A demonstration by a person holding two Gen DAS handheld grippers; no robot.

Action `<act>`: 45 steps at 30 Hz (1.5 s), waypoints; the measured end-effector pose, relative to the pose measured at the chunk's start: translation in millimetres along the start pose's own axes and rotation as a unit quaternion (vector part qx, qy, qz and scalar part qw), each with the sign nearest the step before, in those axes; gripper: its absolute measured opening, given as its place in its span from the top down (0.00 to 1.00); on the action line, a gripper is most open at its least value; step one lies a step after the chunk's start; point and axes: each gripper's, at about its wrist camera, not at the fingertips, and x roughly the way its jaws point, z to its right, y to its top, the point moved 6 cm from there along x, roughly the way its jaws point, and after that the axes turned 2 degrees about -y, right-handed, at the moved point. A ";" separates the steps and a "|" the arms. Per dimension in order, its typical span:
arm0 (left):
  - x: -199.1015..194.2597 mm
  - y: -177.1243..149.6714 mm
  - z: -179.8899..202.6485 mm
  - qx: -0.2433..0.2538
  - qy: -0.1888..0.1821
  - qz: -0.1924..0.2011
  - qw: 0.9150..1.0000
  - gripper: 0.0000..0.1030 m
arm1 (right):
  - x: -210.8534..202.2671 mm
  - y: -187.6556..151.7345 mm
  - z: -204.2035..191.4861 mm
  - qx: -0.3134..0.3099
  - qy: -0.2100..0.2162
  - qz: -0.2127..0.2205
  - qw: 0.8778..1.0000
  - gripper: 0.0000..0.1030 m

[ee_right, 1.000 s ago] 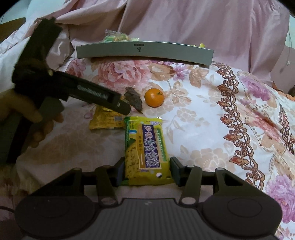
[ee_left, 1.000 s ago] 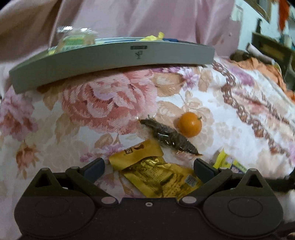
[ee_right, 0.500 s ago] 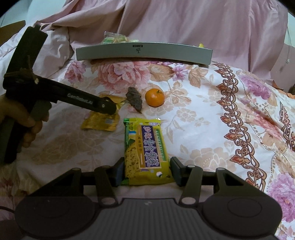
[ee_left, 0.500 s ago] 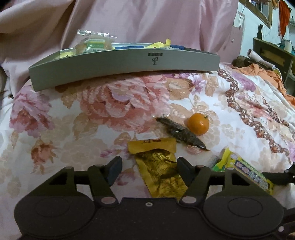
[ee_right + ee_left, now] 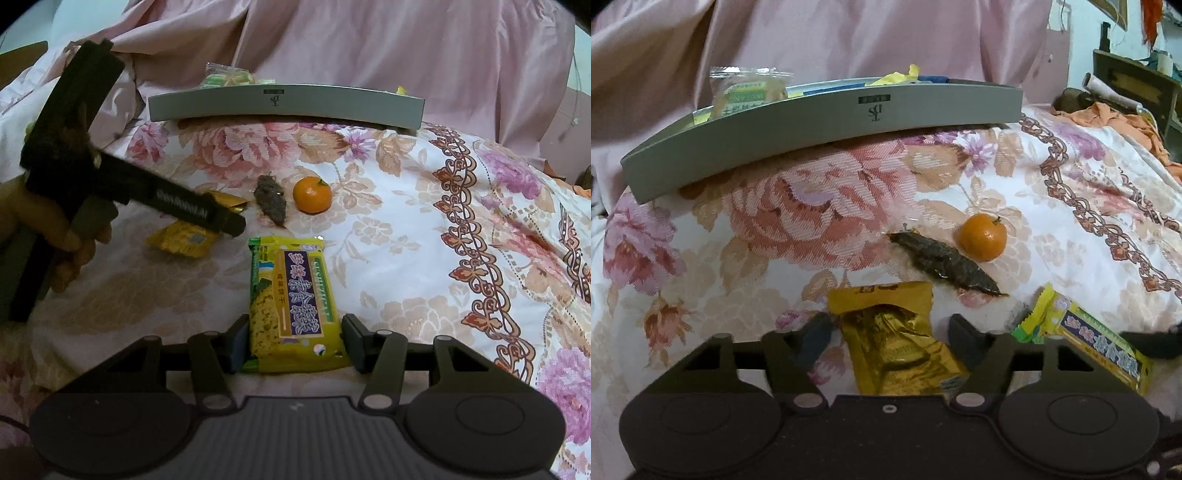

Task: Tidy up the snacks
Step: 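Hold the candy bar pack with the right tool while the left tool grasps the gold pack, then lift the gold pack with the left tool while the right tool lifts the candy bar pack toward the tray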

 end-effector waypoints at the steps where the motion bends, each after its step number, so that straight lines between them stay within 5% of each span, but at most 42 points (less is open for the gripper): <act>1: -2.2 -0.9 -1.6 -0.001 -0.003 0.001 1.000 0.44 | 1.3 1.2 -0.6 0.002 -0.001 0.000 1.000 0.42; 6: -15.4 -11.2 -6.2 0.001 -0.020 0.002 1.000 0.51 | 5.6 5.6 -3.1 0.009 -0.006 -0.002 1.000 0.41; 10: -30.6 -26.1 -6.7 0.018 -0.027 0.000 0.999 0.51 | 5.2 5.4 -6.1 0.002 -0.008 -0.001 1.000 0.48; 27: -80.9 -67.5 -6.2 0.007 -0.048 -0.041 0.998 0.50 | -3.6 5.8 -32.2 -0.008 0.010 0.004 1.000 0.49; 38: -77.9 -67.2 -4.8 0.005 -0.073 -0.047 0.996 0.35 | -2.0 9.5 -41.0 -0.036 0.006 0.003 0.999 0.44; 45: -76.3 -66.4 -6.2 0.020 -0.067 -0.048 0.996 0.49 | 7.1 16.0 -44.7 -0.038 0.002 -0.003 0.999 0.41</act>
